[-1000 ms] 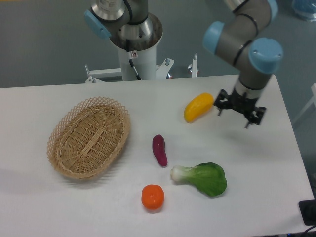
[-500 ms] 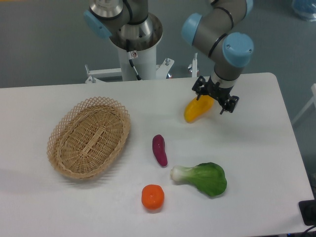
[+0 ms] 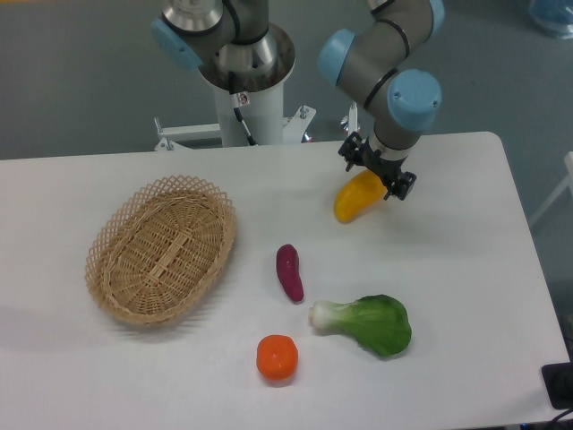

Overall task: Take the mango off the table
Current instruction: 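Lower the gripper around the mango and close on it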

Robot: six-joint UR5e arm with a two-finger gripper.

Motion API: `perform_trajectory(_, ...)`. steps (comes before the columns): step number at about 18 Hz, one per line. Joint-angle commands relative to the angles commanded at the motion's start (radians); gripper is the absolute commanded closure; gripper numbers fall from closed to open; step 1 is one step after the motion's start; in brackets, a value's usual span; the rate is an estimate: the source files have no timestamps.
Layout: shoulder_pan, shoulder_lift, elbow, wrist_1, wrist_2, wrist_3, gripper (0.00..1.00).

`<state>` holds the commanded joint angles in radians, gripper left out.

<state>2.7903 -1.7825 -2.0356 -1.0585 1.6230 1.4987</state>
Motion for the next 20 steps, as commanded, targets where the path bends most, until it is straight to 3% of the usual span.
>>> perform_trajectory(4, -0.011, -0.017, -0.009, 0.005, -0.003, -0.014, 0.0)
perform_trajectory(11, -0.02, -0.038, -0.017, 0.064, -0.003, -0.017, 0.0)
perform_trajectory(12, -0.02, -0.038, -0.021, 0.066, -0.003, -0.015, 0.09)
perform_trajectory(16, -0.018, -0.034, -0.011, 0.063, -0.002, -0.014, 0.63)
perform_trajectory(18, -0.018, -0.034, -0.008, 0.064, -0.005, -0.014, 0.72)
perform_trajectory(20, -0.02, -0.032, -0.002, 0.063, -0.006, -0.014, 0.72)
